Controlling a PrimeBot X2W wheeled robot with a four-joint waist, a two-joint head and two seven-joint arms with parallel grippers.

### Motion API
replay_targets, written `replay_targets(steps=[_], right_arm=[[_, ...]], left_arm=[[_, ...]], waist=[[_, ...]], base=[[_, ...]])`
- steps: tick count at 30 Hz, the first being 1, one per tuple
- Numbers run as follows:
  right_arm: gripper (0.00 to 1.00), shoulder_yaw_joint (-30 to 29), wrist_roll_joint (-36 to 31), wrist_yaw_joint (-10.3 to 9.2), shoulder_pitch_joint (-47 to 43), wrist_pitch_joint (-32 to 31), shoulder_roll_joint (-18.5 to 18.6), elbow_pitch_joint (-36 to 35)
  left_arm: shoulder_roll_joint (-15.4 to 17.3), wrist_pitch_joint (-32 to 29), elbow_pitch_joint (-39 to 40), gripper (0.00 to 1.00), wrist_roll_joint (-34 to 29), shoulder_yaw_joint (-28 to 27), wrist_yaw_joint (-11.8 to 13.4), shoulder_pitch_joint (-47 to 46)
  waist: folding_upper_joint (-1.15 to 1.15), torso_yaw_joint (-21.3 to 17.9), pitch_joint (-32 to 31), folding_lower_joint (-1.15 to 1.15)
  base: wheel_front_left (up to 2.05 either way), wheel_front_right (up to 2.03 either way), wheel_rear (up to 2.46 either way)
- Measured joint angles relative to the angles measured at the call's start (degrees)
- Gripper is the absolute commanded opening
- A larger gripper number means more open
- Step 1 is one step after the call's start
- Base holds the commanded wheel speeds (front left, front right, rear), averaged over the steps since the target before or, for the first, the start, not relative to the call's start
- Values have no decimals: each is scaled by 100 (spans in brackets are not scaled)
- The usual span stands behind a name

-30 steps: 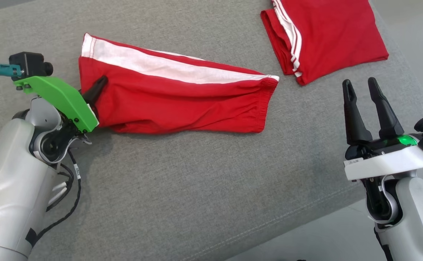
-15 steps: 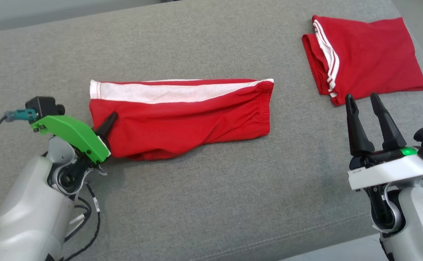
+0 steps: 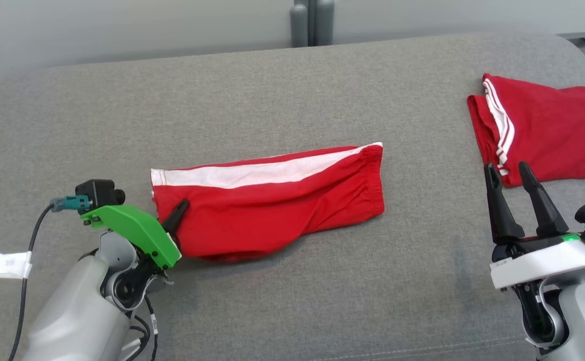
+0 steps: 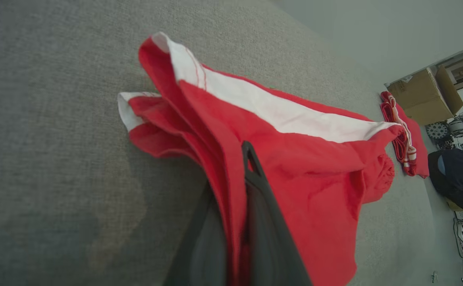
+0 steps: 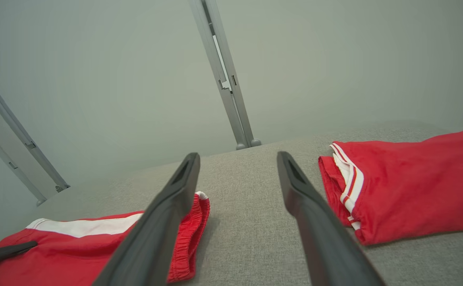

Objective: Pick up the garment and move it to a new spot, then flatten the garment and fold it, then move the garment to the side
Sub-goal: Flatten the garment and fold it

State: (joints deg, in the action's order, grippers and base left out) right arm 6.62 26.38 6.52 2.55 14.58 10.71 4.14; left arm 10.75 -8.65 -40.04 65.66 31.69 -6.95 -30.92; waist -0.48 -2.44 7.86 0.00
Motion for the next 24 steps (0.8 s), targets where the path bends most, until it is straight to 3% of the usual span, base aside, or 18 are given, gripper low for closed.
replay_targets(steps=[2,3,4,5,7,8,24], right_arm=[[100,46,7,0,-41,0,8,-3],[100,94,7,1,-55,0,8,-4],[100,133,7,1,-62,0,4,-5],[100,157,7,2,-67,0,3,-10],[100,194,7,2,-69,-3,7,-31],[100,236,7,2,-68,-7,7,-44],[100,83,37,1,-94,-9,198,-88]], left_arm=[[1,53,5,0,0,-4,25,74],[2,74,10,16,2,-25,43,98],[8,74,12,39,1,-23,49,116],[14,90,15,52,1,-14,49,136],[24,145,38,62,1,-31,51,176],[57,187,53,100,1,-36,51,191],[839,1023,566,100,-1280,234,243,137]], waist=[[0,94,-86,0],[0,133,-126,0],[0,167,-164,0],[0,194,-196,0],[0,233,-244,0],[0,232,-258,0],[0,194,-234,0]], base=[[0,0,0],[0,0,0],[0,0,0],[0,0,0],[0,0,0],[0,0,0],[0,0,0]])
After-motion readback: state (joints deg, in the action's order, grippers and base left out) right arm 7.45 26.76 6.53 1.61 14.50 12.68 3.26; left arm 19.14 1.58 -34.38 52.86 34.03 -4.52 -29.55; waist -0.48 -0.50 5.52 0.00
